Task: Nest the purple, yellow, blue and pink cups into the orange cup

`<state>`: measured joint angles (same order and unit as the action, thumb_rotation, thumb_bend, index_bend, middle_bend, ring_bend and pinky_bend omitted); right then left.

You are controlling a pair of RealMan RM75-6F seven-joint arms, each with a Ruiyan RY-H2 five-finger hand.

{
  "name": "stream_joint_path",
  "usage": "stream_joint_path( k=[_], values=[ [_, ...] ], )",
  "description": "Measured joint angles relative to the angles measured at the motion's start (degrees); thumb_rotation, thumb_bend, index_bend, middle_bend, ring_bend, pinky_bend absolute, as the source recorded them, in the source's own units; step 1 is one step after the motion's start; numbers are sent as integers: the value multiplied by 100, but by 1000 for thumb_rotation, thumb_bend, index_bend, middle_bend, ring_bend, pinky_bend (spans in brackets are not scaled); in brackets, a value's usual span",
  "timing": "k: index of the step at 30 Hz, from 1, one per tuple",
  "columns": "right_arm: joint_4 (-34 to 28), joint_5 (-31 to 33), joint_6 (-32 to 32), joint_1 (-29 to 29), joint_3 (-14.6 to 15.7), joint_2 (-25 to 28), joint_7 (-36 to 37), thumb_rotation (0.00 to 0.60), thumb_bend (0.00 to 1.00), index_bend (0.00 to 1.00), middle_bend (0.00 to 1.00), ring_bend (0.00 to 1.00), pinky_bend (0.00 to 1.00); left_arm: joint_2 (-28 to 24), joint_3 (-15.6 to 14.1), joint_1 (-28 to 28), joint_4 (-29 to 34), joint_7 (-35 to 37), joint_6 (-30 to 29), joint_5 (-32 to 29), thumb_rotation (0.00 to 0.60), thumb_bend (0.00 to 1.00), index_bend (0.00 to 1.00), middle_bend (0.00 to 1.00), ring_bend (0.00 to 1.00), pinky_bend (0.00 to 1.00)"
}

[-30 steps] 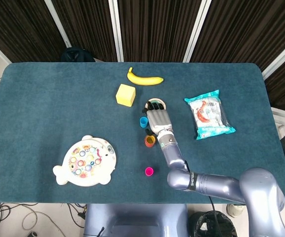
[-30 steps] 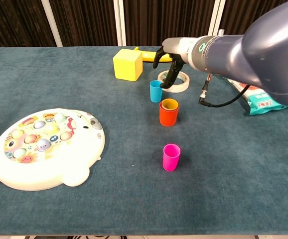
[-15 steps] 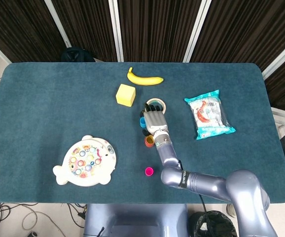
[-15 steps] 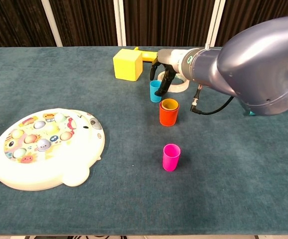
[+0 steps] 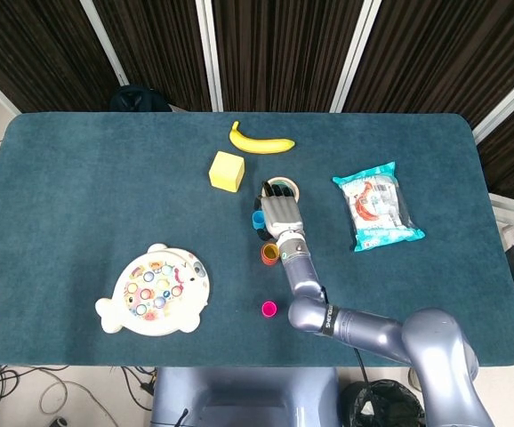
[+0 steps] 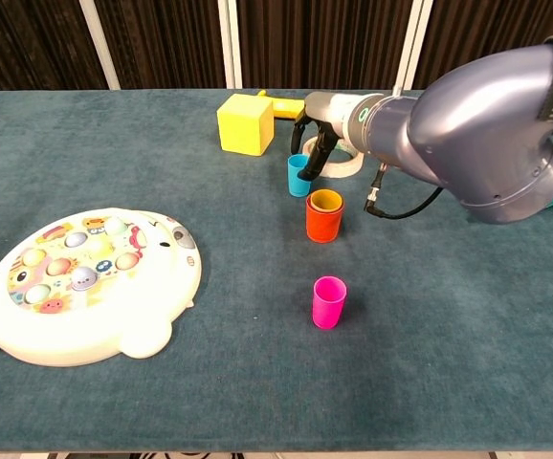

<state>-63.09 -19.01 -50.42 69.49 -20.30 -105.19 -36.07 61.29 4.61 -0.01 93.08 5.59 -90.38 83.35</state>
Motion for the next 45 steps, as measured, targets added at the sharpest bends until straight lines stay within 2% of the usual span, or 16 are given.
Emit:
stream_joint_path(
  k=[11,33,45],
  values=[
    [225,-79,32,59,-135,-124,5,600,397,384,0,77,113,-3,10,-2,-4,43,11,-16,600,304,40,53,0,0],
    [486,-101,153,51,-214,-274,-61,600,398,439,0,79,119,7,11,-11,-15,55,35,-25,600,304,41,53,0,0],
    [630,-157,242,22,-270,-323,-22,600,397,465,0,86,413,7,7,-10,-10,43,36,-24,600,305,41,53,0,0]
  ],
)
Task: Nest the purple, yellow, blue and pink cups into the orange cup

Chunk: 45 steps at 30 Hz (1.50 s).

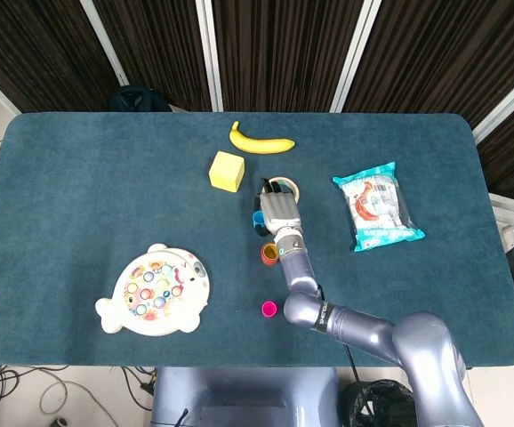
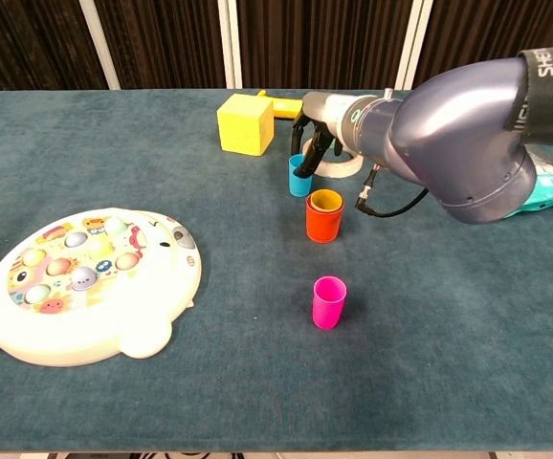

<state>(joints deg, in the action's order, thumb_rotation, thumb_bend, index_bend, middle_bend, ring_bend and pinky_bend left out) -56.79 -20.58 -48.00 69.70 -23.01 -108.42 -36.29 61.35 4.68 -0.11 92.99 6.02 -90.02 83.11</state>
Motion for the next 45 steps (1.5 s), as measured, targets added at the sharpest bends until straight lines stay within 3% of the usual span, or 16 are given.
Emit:
stream_joint_path(
  k=[13,15,17,25,36,41,45],
  values=[
    [-549,-217,-222,-75,-81,278,27,600,398,466,0,86,601,0,-1,0,-4,13,-3,9,600,304,41,53,0,0],
    [-780,-269,-315,-110,-99,395,26,600,398,466,0,86,397,0,-3,-1,-3,7,-4,18,600,304,41,53,0,0],
    [-1052,-318,-414,-156,-114,534,21,600,397,466,0,86,119,0,-6,0,1,5,-11,26,600,304,41,53,0,0],
    [-2403,-596,-861,-464,-84,1239,-18,600,397,468,0,91,112,-1,-9,5,6,-12,-21,31,600,305,41,53,0,0],
    [-4600,-1279,-1616,-1203,257,2462,-34,600,397,473,0,91,112,-8,-12,17,33,-49,-62,59,600,304,40,53,0,0],
    [-5065,-1566,-1795,-1493,565,2751,5,600,397,473,0,91,111,-11,-14,20,35,-49,-58,49,600,304,40,53,0,0],
    [-5068,-1701,-1823,-1573,688,2732,90,600,397,473,0,91,112,-8,-13,17,37,-64,-58,57,600,304,40,53,0,0]
  ],
)
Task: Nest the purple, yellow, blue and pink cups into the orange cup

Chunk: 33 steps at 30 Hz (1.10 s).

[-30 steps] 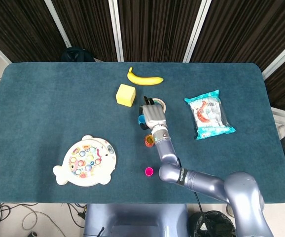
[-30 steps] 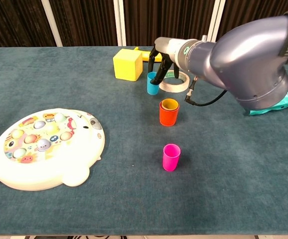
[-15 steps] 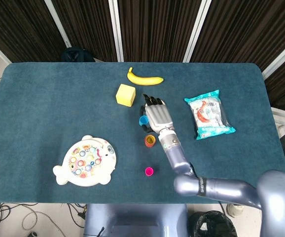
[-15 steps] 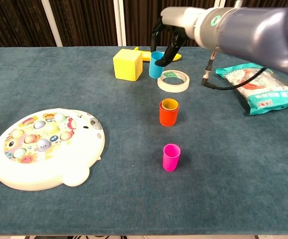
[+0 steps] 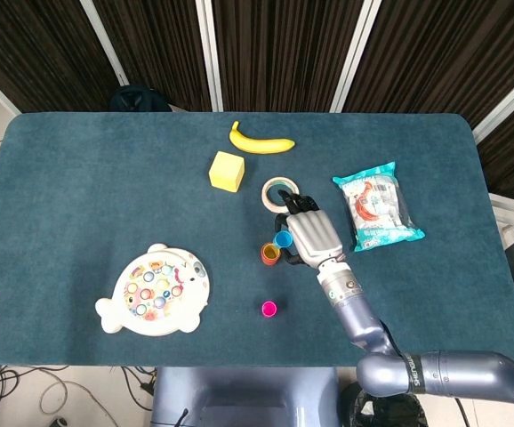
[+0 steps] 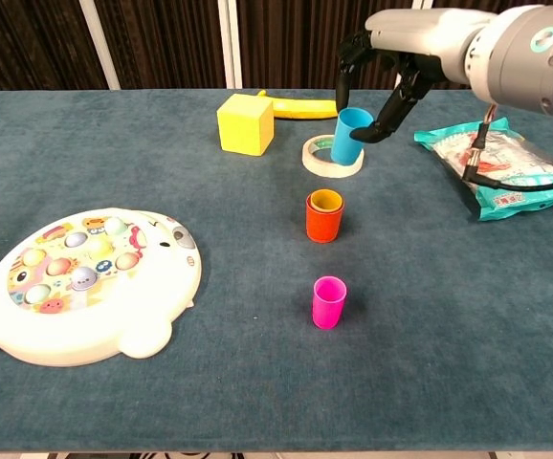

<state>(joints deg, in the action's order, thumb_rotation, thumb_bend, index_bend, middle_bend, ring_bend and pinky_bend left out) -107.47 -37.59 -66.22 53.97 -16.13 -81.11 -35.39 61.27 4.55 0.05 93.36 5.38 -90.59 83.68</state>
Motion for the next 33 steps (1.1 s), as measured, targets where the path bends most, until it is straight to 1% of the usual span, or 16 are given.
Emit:
stream_joint_path(
  k=[8,20,33],
  values=[
    [255,-129,8,-22,110,-211,85,600,397,473,0,91,112,9,0,-7,-3,-3,22,-15,600,304,40,53,0,0],
    [635,-92,114,14,170,-523,149,600,398,473,0,91,112,16,5,-12,-5,-8,32,-27,600,304,39,53,0,0],
    [864,-18,182,102,175,-787,82,600,398,473,0,91,112,19,5,-13,-7,-2,40,-35,600,305,39,53,0,0]
  ],
)
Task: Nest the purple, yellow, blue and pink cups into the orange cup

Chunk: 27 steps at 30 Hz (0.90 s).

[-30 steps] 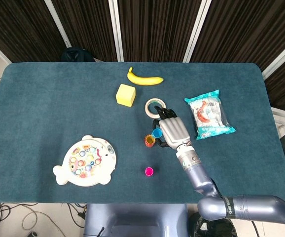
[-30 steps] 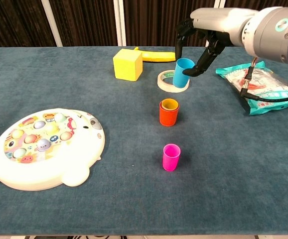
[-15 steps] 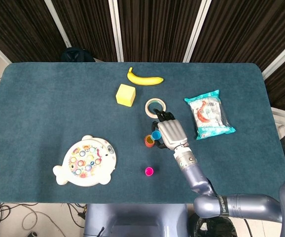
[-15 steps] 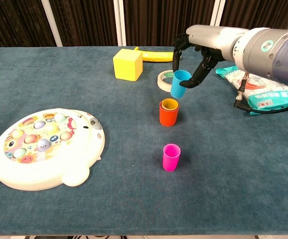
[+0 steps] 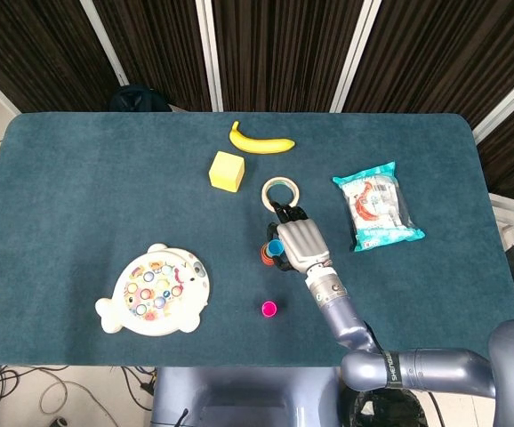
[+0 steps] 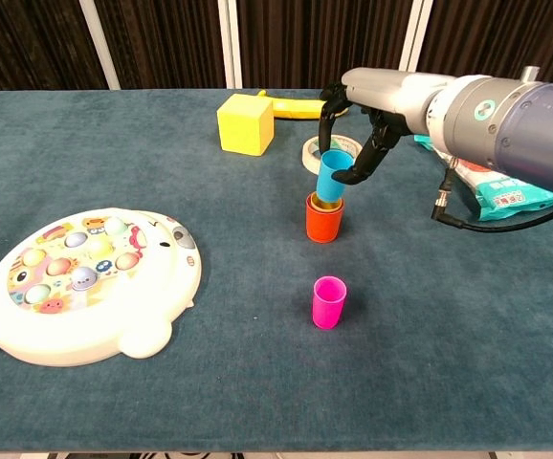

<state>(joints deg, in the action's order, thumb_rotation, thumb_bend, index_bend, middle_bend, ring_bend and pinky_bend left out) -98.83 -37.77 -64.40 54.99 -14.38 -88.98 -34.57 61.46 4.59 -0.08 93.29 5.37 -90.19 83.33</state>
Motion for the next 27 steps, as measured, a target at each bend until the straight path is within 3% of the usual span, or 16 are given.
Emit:
stream_joint_path(
  k=[23,27],
  values=[
    [387,127,148,46,11,-257,-14,600,397,474,0,91,112,-2,6,1,-18,0,3,-17,600,304,39,53,0,0],
    [437,135,180,42,26,-285,-6,600,398,361,0,90,112,-3,10,5,-19,3,-1,-27,600,304,39,53,0,0]
  ],
)
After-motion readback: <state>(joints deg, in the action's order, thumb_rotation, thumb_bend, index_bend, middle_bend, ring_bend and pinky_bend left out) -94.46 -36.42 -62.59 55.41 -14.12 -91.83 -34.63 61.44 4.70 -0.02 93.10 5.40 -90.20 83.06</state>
